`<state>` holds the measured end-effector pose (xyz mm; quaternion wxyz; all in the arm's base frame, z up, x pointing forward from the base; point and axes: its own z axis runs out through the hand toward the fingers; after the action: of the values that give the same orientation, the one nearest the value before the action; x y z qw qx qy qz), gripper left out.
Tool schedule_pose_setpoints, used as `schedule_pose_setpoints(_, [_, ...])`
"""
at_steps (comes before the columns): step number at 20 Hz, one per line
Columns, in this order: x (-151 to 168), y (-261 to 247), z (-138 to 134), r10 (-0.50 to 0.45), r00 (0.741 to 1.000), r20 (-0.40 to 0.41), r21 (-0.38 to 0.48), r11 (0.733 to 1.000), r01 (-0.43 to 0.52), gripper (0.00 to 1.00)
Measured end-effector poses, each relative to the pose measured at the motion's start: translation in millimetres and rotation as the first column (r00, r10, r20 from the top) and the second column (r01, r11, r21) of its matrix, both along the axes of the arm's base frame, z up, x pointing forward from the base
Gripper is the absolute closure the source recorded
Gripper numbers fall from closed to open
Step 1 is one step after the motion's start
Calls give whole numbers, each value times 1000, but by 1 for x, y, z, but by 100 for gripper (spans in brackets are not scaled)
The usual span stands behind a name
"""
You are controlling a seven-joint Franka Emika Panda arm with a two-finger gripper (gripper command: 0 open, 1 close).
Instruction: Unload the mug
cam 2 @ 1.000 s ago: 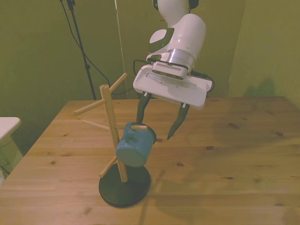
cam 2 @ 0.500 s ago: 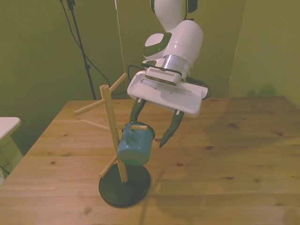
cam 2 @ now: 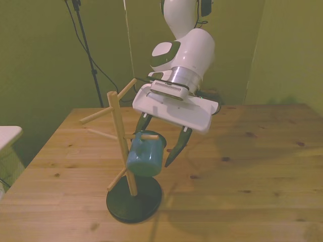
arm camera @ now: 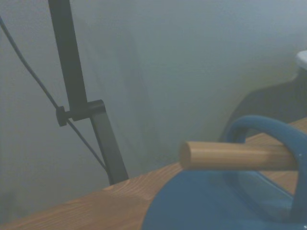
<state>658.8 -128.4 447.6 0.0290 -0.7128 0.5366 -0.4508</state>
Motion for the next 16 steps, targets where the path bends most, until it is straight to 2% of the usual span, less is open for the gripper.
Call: schedule_pose_setpoints(16, [-1,9,3,14,1000,7,12,1000,-14,100])
